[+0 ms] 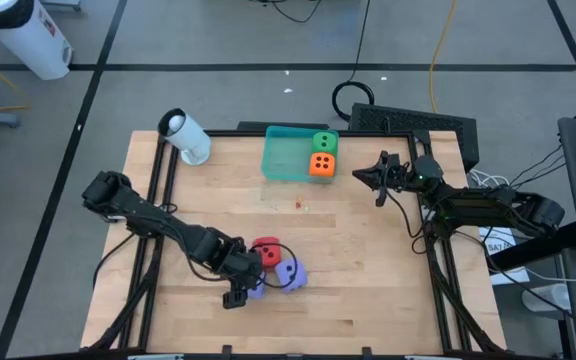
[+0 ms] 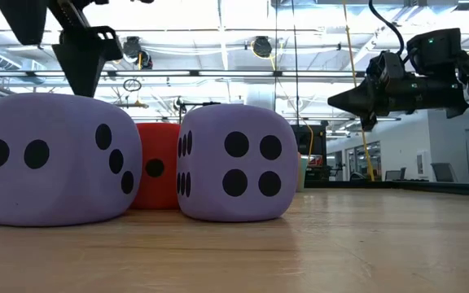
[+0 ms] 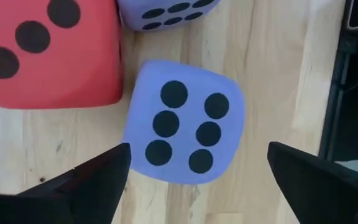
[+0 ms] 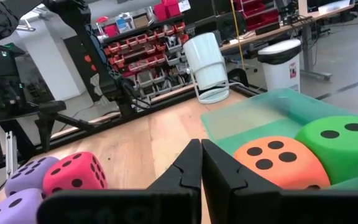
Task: Pick & Place Dice
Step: Put the left large violet die into the blue bin
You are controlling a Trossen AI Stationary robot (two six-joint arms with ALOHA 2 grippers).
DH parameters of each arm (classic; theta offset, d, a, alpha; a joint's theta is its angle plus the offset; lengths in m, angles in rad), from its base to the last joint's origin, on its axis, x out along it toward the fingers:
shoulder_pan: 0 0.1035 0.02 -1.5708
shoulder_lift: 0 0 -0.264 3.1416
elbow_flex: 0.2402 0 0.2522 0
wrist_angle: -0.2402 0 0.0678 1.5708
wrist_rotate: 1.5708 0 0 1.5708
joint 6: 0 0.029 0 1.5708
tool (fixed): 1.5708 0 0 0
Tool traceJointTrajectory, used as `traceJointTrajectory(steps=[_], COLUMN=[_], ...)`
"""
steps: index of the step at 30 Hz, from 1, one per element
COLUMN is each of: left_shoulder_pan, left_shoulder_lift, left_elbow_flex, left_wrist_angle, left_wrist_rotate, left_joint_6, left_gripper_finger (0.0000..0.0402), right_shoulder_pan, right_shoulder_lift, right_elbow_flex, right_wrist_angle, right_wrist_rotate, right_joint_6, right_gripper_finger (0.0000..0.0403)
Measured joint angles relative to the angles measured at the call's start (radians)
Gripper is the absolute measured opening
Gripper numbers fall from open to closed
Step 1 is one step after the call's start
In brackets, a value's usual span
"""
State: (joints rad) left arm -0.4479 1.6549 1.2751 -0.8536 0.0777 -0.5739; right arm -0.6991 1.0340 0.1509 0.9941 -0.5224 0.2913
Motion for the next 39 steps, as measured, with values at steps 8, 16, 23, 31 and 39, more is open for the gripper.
traceJointTrajectory(steps=[8,16,23,31,39], left_shoulder_pan=[0.008,0.011,0.01,0.008,0.006], left_shoulder_lift=[0.008,0.008,0.069,0.107,0.131], left_elbow_flex=[0.0,0.0,0.0,0.0,-0.001], left_wrist_angle=[-0.005,-0.006,0.019,0.026,0.068], left_wrist_rotate=[-0.017,-0.029,0.001,0.031,0.012], left_joint_6=[0.083,0.124,0.135,0.128,0.137], left_gripper_finger=[0.0399,0.0399,0.04,0.04,0.0399], right_shoulder_pan=[0.0,0.0,0.0,0.0,0.0], right_shoulder_lift=[0.0,0.0,0.0,0.0,0.0], right_elbow_flex=[0.0,0.0,0.0,0.0,0.0], right_wrist_angle=[-0.012,-0.05,-0.057,-0.064,-0.064], right_wrist_rotate=[0.001,0.002,0.002,0.002,0.002], right_joint_6=[0.0,-0.032,-0.042,-0.042,-0.042], right_gripper_finger=[0.0,0.0,0.0,0.0,0.0])
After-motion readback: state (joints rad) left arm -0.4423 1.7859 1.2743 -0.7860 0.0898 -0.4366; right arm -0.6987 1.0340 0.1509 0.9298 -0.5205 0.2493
